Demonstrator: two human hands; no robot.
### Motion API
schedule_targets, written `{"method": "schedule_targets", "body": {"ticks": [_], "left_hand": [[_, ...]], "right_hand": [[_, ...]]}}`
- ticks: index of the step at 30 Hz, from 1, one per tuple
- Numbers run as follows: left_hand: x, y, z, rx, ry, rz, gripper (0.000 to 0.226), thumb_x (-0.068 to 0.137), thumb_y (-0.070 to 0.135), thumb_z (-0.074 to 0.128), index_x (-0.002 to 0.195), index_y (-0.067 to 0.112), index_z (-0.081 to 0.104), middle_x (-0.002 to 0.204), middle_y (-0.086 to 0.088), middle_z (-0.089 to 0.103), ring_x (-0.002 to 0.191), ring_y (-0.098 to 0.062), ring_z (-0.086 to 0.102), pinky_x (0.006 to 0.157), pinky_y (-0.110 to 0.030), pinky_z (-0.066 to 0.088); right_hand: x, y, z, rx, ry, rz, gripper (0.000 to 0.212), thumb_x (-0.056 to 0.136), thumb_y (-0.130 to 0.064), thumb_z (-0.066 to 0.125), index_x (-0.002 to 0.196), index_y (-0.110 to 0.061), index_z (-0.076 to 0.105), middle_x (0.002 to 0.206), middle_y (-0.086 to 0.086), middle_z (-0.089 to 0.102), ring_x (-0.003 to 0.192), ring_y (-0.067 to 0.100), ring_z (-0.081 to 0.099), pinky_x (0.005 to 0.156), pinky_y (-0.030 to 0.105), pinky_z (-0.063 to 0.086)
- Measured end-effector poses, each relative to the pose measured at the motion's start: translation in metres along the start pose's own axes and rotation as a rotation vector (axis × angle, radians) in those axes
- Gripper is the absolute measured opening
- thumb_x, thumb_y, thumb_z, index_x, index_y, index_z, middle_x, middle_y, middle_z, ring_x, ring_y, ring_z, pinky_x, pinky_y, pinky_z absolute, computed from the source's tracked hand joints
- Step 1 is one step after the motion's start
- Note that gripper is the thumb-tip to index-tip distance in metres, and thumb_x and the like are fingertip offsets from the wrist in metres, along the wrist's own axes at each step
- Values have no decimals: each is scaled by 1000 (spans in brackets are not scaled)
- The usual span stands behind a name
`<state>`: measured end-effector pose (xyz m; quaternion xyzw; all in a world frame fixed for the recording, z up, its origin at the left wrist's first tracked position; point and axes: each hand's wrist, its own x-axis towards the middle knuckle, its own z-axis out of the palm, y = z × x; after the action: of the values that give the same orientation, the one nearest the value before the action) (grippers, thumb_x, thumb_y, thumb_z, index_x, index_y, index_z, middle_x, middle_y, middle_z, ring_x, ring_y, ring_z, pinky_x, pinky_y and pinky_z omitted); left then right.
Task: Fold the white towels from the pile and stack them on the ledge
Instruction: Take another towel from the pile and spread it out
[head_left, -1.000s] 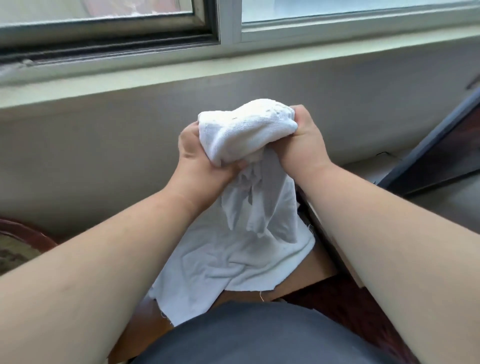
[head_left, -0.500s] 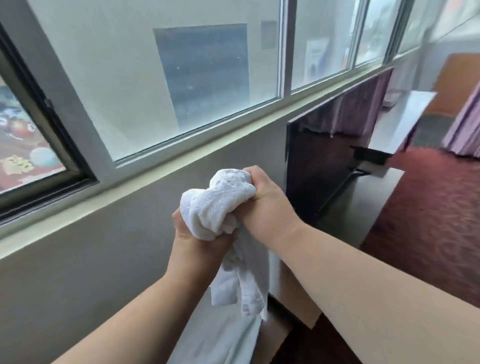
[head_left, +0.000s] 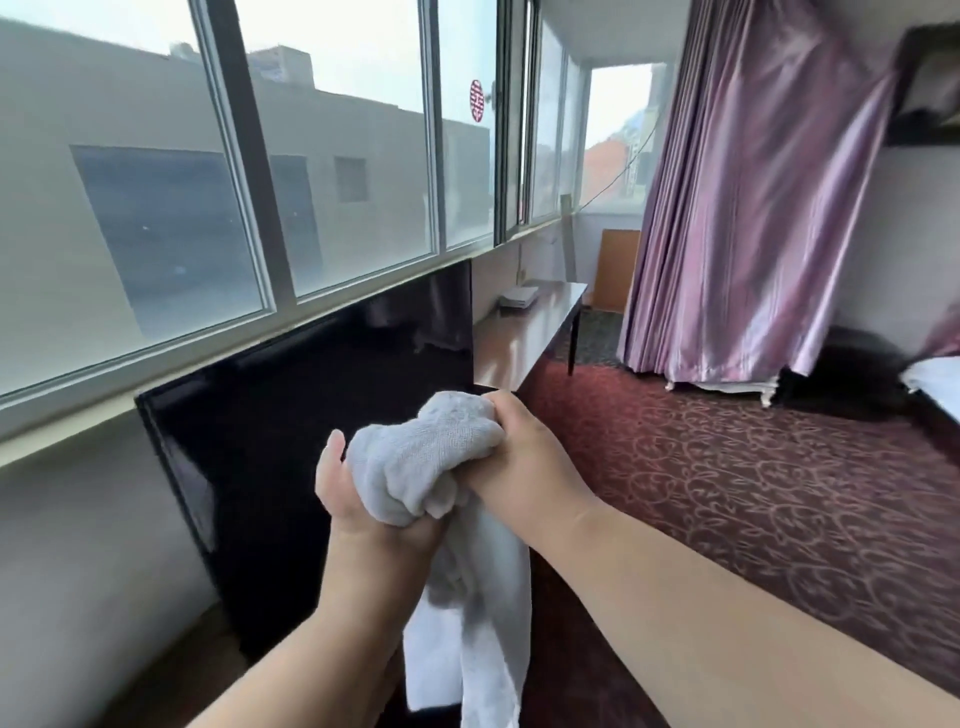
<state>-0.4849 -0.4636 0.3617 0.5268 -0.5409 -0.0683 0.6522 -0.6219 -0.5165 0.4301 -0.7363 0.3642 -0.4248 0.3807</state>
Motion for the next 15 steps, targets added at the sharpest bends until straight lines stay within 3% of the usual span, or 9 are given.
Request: {"method": "schedule_targets", "body": {"ticks": [3, 6, 7, 10, 13, 15], "left_hand": [[10, 6, 72, -134, -75, -200, 116, 60, 53, 89, 138, 63, 4, 108, 21, 67, 95, 3, 67, 77, -22, 53], [32, 9, 136, -228, -153, -180, 91, 63, 45, 91, 125, 68, 28, 111, 13, 66, 100, -7, 68, 81, -33, 57], [42, 11, 155, -240, -169, -135, 79, 67, 38, 91, 117, 67, 37, 104, 10, 67, 95, -9, 69, 76, -34, 58], [76, 9, 209, -268, -224, -41, 46, 74, 16, 86, 101, 40, 56, 85, -1, 65, 76, -14, 64, 61, -38, 56], [110, -12, 260, -276, -260, -72, 43, 73, 16, 85, 102, 13, 54, 83, 5, 58, 73, -6, 55, 60, -32, 50], [136, -31, 294, -279, -293, -84, 47, 72, 19, 86, 104, 12, 53, 87, 9, 58, 75, -3, 55, 63, -28, 49]], "right_hand": [[17, 29, -64, -33, 56, 37, 27, 68, -34, 70, 90, -33, 55, 82, -13, 70, 75, -4, 65, 61, 12, 48], [42, 61, -116, -60, 134, 81, 29, 63, -36, 68, 89, -35, 56, 83, -24, 69, 73, -7, 64, 57, 9, 43], [53, 73, -131, -58, 169, 100, 30, 62, -40, 68, 90, -38, 57, 84, -23, 70, 73, -4, 65, 59, 13, 45], [89, 106, -167, -60, 260, 142, 32, 62, -42, 68, 93, -40, 58, 86, -12, 72, 82, 12, 69, 72, 40, 56], [130, 136, -194, -53, 317, 148, 34, 61, -41, 70, 93, -40, 58, 86, -6, 73, 83, 22, 70, 77, 54, 57], [160, 156, -211, -53, 346, 148, 35, 59, -42, 70, 92, -40, 58, 85, -3, 73, 82, 25, 70, 77, 55, 56]]}}
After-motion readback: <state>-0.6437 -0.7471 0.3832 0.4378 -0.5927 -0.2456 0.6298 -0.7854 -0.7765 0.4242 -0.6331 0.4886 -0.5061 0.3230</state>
